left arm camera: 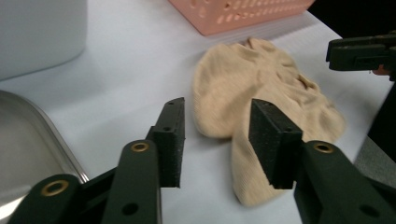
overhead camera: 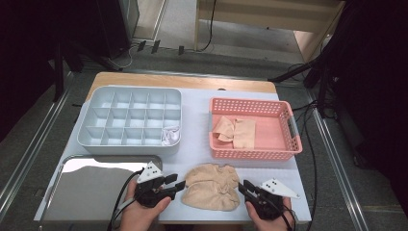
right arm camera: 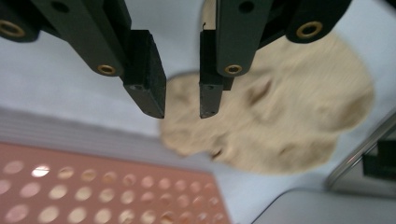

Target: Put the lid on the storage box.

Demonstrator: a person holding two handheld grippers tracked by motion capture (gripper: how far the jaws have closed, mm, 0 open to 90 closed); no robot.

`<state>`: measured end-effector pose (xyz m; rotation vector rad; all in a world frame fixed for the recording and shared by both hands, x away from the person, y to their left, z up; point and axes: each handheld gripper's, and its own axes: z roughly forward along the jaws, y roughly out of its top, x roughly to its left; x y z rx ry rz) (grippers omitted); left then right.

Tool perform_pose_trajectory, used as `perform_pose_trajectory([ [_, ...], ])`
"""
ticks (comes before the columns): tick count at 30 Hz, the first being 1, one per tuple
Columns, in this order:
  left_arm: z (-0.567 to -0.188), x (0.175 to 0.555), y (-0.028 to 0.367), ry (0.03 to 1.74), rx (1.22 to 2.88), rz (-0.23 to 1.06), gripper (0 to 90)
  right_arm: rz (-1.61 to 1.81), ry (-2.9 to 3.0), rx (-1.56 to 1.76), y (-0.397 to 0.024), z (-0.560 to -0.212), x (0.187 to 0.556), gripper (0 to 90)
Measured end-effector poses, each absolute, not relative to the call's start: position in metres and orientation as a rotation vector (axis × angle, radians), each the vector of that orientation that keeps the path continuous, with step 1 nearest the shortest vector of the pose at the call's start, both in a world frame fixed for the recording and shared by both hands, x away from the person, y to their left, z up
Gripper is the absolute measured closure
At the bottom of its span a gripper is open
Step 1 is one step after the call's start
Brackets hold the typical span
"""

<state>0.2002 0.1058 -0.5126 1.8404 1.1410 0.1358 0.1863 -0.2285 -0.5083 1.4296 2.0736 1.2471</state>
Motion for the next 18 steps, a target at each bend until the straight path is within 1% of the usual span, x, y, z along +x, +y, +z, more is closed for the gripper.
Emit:
perform_pose_trajectory([
  [2,-0.514,0.207,0.102,1.154,1.860,0.132,61.9,1.237,2.067,1.456,-0.226,-0.512,0.198,68.5],
  [5,-0.516,0.215,0.095,1.179,1.892,0.144,65.5,1.164,2.109,1.446,-0.217,-0.520,0.212,68.2],
  [7,-0.518,0.219,0.093,1.196,1.912,0.134,72.6,1.125,2.132,1.453,-0.213,-0.526,0.216,73.3],
  [9,-0.518,0.222,0.093,1.202,1.938,0.123,84.7,1.125,2.136,1.443,-0.209,-0.528,0.214,82.1],
  [10,-0.519,0.223,0.093,1.200,1.940,0.112,88.7,1.121,2.146,1.432,-0.209,-0.527,0.214,85.2],
  [13,-0.519,0.224,0.093,1.188,1.949,0.103,90.0,1.113,2.149,1.451,-0.210,-0.526,0.209,87.8],
  [18,-0.520,0.227,0.095,1.203,1.952,0.099,90.0,1.141,2.134,1.511,-0.216,-0.526,0.200,88.1],
])
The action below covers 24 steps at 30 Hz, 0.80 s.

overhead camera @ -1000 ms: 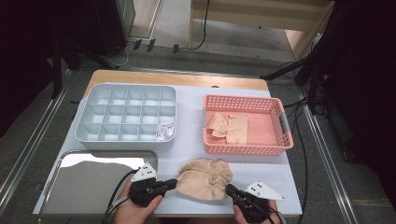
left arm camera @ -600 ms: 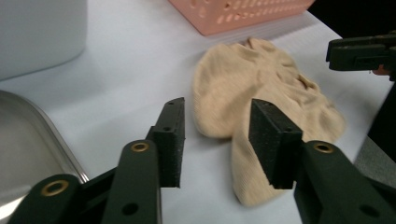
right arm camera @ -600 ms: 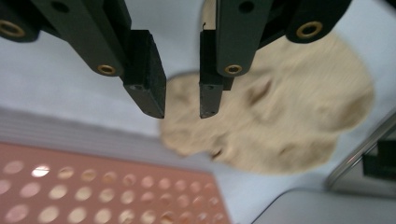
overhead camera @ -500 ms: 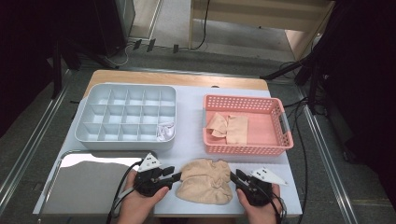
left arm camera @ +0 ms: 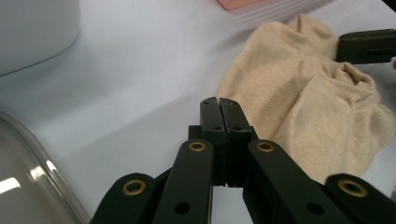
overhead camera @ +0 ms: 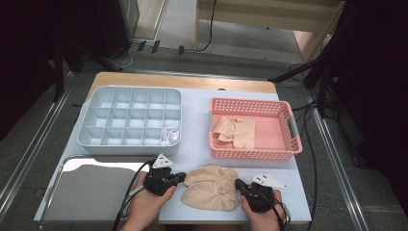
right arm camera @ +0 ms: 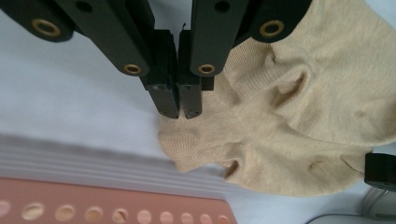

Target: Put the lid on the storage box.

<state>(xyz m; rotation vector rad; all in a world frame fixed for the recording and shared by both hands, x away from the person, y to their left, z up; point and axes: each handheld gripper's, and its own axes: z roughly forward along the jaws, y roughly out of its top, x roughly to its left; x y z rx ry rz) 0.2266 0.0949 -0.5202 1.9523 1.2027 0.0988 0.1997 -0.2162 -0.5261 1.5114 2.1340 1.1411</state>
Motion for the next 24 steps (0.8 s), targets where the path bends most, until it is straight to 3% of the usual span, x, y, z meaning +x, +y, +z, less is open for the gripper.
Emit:
perform_pose_trajectory([
  [3,-0.522,0.230,0.094,1.217,1.922,0.114,89.4,1.149,2.134,1.503,-0.218,-0.527,0.199,85.5],
  [5,-0.521,0.229,0.095,1.213,1.908,0.143,80.0,1.180,2.118,1.496,-0.220,-0.527,0.199,76.1],
  [8,-0.516,0.222,0.102,1.174,1.878,0.159,73.5,1.216,2.091,1.495,-0.224,-0.524,0.194,72.9],
  [12,-0.510,0.205,0.110,1.146,1.817,0.157,65.4,1.225,2.064,1.499,-0.230,-0.520,0.176,73.2],
  [21,-0.509,0.176,0.105,1.073,1.821,0.136,58.5,1.285,2.088,1.527,-0.224,-0.529,0.158,72.4],
  [24,-0.511,0.166,0.092,1.031,1.907,0.260,57.7,1.247,2.114,1.503,-0.216,-0.530,0.158,71.2],
])
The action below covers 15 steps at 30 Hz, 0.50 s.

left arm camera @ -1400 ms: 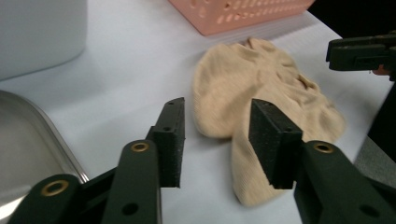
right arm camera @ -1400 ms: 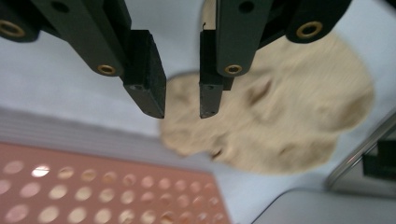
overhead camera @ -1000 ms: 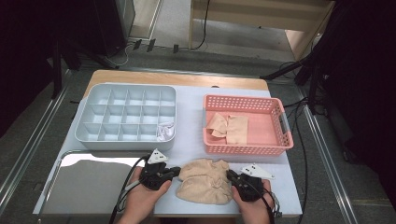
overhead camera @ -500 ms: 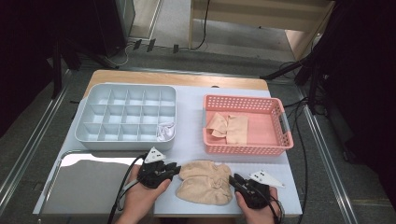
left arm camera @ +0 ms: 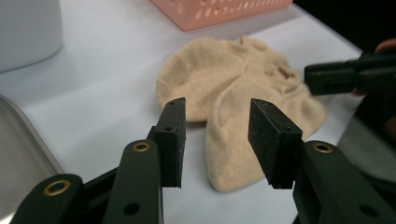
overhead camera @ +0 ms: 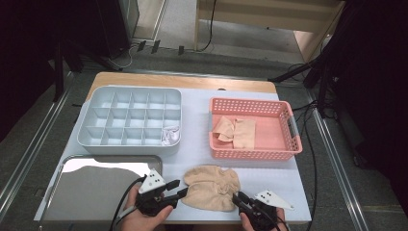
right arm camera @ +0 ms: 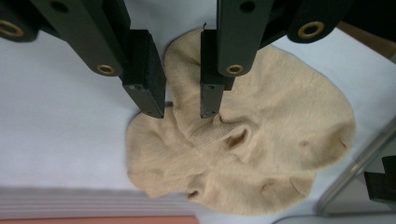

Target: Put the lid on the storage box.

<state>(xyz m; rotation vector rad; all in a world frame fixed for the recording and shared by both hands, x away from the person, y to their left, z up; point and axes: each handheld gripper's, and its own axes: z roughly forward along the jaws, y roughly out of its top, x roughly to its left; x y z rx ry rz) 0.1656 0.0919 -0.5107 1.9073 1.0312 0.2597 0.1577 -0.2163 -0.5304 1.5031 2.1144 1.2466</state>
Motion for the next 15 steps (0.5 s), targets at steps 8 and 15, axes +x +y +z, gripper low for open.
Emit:
perform_pose_trajectory([
  [8,-0.519,0.168,0.082,1.061,1.987,0.264,77.4,1.185,2.118,1.489,-0.210,-0.532,0.155,79.0],
  [15,-0.523,0.171,0.085,1.044,1.996,0.193,90.0,1.205,2.135,1.488,-0.210,-0.531,0.153,85.4],
])
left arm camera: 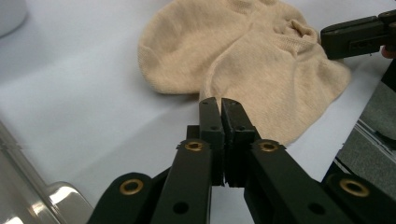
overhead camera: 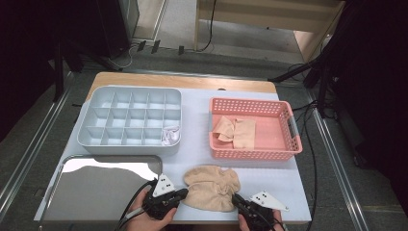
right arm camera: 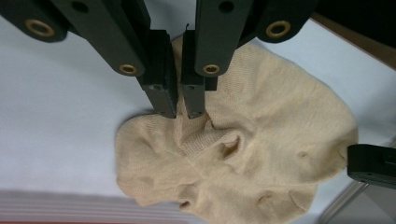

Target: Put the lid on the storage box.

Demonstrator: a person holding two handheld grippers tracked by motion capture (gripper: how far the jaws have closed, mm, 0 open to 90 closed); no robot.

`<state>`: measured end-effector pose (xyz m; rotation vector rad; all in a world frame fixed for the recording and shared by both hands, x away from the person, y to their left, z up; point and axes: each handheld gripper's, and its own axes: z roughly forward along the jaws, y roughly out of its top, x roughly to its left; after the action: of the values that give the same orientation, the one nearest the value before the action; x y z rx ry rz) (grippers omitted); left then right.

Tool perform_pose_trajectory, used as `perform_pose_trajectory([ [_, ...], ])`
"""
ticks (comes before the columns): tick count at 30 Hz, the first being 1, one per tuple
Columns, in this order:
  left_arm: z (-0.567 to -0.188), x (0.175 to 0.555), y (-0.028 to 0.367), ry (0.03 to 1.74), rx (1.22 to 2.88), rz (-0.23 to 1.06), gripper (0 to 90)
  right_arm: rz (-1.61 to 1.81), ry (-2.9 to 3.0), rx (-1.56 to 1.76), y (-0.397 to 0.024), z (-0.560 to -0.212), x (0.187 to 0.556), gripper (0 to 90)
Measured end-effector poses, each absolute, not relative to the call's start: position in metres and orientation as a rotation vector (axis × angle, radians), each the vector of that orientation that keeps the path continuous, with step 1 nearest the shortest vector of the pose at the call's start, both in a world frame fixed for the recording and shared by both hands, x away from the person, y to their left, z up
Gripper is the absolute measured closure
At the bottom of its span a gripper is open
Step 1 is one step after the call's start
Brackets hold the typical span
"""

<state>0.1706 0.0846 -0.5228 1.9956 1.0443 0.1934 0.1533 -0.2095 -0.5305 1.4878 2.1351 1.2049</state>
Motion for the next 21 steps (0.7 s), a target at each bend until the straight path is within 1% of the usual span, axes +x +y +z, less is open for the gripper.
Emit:
perform_pose_trajectory([
  [12,-0.521,0.174,0.097,1.050,1.965,0.174,90.0,1.281,2.089,1.479,-0.217,-0.524,0.151,85.9],
  [15,-0.521,0.174,0.097,1.053,1.949,0.155,90.0,1.290,2.083,1.484,-0.218,-0.522,0.149,85.9],
  [21,-0.522,0.174,0.097,1.063,1.944,0.159,90.0,1.290,2.082,1.480,-0.218,-0.523,0.150,85.9],
])
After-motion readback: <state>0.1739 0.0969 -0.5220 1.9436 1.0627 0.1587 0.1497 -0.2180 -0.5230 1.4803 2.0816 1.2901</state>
